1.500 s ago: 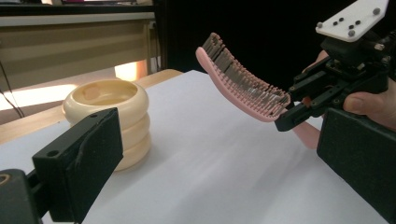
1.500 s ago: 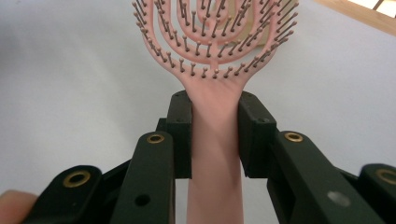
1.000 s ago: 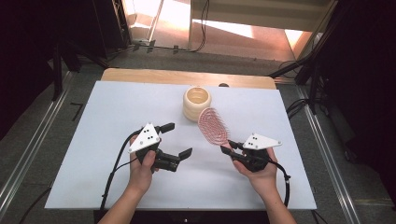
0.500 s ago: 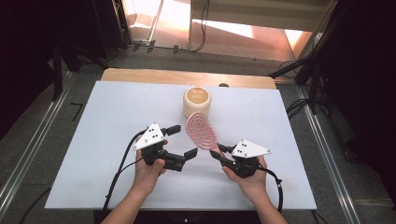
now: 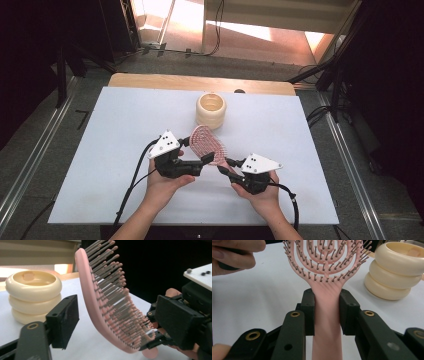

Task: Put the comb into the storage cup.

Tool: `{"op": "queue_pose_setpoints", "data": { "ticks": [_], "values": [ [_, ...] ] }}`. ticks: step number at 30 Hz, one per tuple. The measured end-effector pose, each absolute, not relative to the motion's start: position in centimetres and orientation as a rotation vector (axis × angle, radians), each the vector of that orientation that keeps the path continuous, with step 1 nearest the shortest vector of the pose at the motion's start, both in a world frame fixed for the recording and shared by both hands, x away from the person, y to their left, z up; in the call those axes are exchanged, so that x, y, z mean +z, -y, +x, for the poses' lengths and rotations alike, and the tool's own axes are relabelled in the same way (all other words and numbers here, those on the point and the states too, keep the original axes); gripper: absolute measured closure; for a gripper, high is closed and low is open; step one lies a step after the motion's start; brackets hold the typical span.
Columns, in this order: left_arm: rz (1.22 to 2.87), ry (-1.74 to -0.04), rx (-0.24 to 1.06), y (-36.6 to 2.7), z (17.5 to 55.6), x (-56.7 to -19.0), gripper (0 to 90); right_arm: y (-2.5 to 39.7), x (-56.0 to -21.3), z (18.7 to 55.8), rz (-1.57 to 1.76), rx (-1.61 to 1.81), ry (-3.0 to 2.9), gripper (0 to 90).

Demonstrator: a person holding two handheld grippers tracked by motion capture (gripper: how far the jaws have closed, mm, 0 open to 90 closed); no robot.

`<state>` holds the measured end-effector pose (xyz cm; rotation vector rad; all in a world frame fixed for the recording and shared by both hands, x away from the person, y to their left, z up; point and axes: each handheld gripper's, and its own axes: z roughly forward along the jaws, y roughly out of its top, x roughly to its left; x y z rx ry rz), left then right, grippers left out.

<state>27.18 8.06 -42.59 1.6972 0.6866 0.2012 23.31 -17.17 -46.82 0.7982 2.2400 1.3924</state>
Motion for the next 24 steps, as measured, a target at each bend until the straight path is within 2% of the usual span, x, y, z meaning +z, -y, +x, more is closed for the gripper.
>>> {"op": "queue_pose_setpoints", "data": {
  "ticks": [5, 10, 19, 24],
  "values": [
    [1.691, -0.700, 0.190, -8.1, 27.3, -42.7, 24.4, 16.7, -46.9, 23.1, 0.775, 1.388, -2.247, 67.4],
    [1.668, -0.711, 0.199, -8.3, 27.3, -42.7, 31.9, 16.4, -47.0, 23.0, 0.764, 1.379, -2.246, 67.4],
    [1.655, -0.723, 0.163, -8.4, 27.5, -42.9, 38.7, 16.0, -46.9, 22.6, 0.733, 1.366, -2.227, 67.4],
    [1.669, -0.711, 0.135, -8.3, 27.5, -43.0, 45.5, 15.9, -46.9, 22.5, 0.736, 1.361, -2.223, 67.3]
  ]
}}
